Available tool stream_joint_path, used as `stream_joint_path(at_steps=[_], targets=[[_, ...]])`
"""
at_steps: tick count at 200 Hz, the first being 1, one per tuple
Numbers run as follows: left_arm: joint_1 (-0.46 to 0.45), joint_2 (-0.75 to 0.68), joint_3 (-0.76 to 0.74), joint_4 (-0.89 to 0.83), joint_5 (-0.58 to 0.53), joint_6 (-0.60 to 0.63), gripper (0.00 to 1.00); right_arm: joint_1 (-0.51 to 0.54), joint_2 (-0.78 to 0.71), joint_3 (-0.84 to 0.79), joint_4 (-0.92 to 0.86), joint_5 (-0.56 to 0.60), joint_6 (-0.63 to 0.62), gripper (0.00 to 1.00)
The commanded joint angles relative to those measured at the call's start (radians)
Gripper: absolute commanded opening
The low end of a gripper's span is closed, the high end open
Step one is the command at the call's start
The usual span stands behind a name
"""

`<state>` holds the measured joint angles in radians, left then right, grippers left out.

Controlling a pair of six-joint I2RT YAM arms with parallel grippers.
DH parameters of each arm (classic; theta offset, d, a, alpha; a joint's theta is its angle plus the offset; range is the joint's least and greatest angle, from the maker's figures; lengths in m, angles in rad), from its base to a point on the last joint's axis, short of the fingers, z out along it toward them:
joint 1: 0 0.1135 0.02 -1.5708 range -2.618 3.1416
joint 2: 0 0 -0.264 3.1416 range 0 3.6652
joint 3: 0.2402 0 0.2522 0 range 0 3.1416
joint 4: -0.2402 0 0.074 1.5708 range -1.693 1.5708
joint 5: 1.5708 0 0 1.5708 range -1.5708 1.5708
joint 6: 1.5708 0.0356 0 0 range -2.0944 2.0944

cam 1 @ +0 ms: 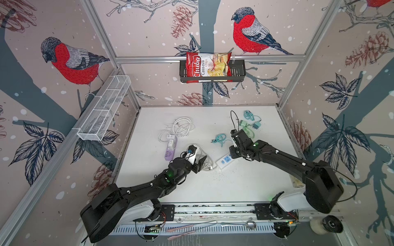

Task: Insert the plug
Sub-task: 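Lower the teal charger prongs into the white strip socket with the right gripper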

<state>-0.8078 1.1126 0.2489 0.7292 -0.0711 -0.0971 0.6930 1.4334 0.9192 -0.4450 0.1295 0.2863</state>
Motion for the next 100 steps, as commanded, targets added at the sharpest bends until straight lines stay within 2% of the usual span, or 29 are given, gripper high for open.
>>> stream_joint_path(at_steps=[1, 33, 100], targets=[[0.001, -0.001, 0.004, 0.039, 0.012, 0.006, 0.65, 0.006, 0.005, -0.004, 0.039, 0.007, 0.001, 0.00], [0.001, 0.000, 0.002, 0.038, 0.014, 0.007, 0.64, 0.031, 0.008, -0.022, 0.070, 0.033, 0.001, 0.00], [0.001, 0.003, 0.002, 0.038, 0.019, 0.007, 0.63, 0.036, 0.026, -0.052, 0.112, 0.008, -0.062, 0.00]])
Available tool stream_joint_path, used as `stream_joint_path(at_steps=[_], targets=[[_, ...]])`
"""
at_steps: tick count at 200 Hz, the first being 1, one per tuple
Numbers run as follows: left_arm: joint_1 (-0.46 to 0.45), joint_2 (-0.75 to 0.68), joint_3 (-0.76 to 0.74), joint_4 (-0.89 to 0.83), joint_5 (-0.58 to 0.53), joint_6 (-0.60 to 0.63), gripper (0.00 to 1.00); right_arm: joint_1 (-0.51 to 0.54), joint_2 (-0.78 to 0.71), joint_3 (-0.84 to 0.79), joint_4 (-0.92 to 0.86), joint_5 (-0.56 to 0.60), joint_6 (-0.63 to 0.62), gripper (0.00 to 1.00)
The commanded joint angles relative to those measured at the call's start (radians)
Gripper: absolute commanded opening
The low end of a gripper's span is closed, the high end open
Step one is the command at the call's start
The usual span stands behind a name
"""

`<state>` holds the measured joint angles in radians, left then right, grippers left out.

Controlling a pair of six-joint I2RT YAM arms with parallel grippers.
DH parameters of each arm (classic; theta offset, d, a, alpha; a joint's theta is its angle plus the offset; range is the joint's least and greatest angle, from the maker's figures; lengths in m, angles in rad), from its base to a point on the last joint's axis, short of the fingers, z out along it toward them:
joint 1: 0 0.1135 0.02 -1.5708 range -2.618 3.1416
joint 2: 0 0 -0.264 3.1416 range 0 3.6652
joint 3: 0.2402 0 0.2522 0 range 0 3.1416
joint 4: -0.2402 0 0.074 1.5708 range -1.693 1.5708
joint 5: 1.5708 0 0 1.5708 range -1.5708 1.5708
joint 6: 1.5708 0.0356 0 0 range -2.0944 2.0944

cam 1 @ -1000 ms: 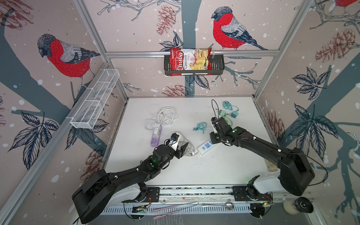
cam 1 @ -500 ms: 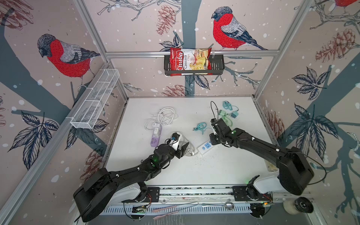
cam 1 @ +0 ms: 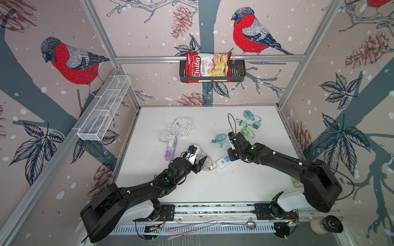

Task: Insert the plug
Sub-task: 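Lower the teal charger prongs into the white strip socket with the right gripper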

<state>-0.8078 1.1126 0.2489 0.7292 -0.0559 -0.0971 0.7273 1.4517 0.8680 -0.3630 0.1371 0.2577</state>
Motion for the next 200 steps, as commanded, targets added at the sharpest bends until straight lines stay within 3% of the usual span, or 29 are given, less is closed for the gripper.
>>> stream_joint_path(at_steps=[1, 54, 114, 200], targets=[[0.001, 0.003, 0.001, 0.039, 0.004, 0.008, 0.63, 0.002, 0.007, -0.001, 0.031, 0.000, -0.034, 0.00], [0.002, 0.016, 0.006, 0.049, 0.014, 0.015, 0.63, 0.016, 0.010, -0.027, 0.053, 0.040, -0.044, 0.00], [0.001, 0.032, 0.004, 0.061, 0.018, 0.016, 0.63, 0.020, -0.010, -0.002, -0.043, 0.071, -0.014, 0.00], [0.001, 0.041, 0.017, 0.056, 0.024, 0.022, 0.62, 0.021, -0.046, -0.072, 0.058, 0.065, -0.036, 0.00]])
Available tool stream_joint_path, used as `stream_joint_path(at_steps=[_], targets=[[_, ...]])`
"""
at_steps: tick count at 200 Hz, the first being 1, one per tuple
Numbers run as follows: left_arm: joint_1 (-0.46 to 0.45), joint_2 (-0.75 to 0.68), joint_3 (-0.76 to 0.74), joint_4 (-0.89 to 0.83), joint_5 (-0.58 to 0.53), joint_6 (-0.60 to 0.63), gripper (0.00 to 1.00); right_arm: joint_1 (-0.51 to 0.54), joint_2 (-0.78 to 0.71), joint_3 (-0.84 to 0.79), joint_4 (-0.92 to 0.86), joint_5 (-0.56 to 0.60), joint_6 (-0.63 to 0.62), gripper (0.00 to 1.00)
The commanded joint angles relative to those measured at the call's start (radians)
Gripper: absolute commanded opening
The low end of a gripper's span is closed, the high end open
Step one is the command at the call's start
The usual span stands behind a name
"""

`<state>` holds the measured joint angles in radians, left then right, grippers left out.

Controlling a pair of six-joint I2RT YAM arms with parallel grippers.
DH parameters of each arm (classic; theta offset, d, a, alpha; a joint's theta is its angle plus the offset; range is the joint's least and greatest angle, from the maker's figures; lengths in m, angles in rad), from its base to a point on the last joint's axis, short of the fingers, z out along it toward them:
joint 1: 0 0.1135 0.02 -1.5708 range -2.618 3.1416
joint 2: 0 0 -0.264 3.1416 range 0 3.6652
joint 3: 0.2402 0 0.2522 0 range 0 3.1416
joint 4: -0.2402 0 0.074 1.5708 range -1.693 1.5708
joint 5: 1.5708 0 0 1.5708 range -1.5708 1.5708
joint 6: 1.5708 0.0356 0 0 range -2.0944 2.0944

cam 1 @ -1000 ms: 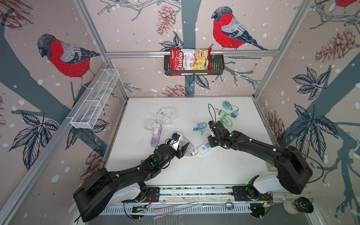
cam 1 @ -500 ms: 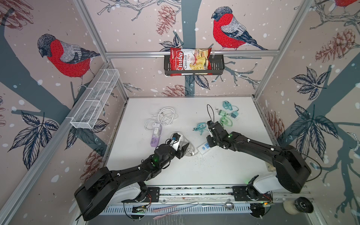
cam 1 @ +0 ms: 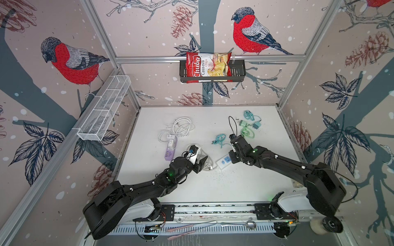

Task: Insert the plug
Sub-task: 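Lower the teal charger prongs into the white strip socket with the right gripper, then press the teal charger down into the socket with the right gripper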

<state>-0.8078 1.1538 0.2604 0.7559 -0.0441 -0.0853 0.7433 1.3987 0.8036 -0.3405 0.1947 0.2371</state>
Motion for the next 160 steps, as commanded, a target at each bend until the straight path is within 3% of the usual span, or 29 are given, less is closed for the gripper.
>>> stream_joint_path(at_steps=[1, 111, 160], targets=[[0.001, -0.001, 0.005, 0.029, 0.012, 0.010, 0.62, 0.006, 0.007, -0.008, 0.037, 0.008, -0.016, 0.00], [0.001, 0.030, 0.025, 0.036, 0.020, 0.015, 0.62, 0.001, -0.037, 0.024, 0.027, -0.003, -0.062, 0.00], [0.001, 0.040, 0.038, 0.030, 0.033, 0.021, 0.62, 0.004, -0.010, -0.024, 0.105, -0.016, -0.089, 0.00]])
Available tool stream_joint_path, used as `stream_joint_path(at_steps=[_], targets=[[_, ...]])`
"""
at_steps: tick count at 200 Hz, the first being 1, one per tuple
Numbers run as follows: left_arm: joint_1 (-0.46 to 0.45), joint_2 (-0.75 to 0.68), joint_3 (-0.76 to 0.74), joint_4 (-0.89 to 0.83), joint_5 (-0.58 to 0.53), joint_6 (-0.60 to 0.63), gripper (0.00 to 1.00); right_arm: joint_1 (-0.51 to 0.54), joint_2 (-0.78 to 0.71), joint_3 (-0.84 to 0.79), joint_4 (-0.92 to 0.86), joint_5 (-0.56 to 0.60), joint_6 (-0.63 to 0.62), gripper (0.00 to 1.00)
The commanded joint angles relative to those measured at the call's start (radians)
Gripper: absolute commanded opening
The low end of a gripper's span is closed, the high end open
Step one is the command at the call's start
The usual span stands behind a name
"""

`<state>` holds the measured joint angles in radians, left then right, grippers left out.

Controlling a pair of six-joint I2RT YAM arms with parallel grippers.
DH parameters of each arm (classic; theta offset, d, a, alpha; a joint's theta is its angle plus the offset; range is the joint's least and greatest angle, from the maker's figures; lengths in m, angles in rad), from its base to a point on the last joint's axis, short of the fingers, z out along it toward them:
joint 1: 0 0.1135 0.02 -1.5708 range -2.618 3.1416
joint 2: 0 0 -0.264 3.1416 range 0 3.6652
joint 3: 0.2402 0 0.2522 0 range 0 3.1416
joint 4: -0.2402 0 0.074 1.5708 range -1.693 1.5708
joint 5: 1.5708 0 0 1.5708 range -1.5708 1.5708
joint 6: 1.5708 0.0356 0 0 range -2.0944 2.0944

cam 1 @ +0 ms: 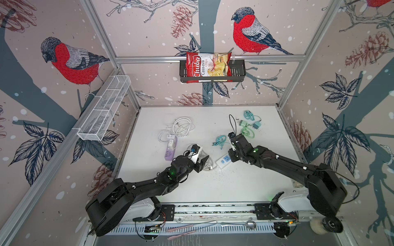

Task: Insert the plug
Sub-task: 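Press the teal charger down into the socket with the right gripper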

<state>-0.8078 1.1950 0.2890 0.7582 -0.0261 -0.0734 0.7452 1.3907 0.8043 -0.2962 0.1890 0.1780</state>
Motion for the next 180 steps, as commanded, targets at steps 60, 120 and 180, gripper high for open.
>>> stream_joint_path(at_steps=[60, 120, 180], targets=[[0.001, 0.012, 0.013, 0.036, 0.021, 0.013, 0.62, 0.003, -0.010, -0.052, 0.114, -0.019, -0.067, 0.00], [0.002, 0.019, 0.014, 0.035, 0.022, 0.012, 0.61, 0.003, -0.027, -0.012, 0.095, -0.028, -0.107, 0.00], [0.001, 0.023, 0.019, 0.029, 0.023, 0.012, 0.61, -0.008, 0.013, -0.038, 0.143, -0.065, -0.136, 0.00]])
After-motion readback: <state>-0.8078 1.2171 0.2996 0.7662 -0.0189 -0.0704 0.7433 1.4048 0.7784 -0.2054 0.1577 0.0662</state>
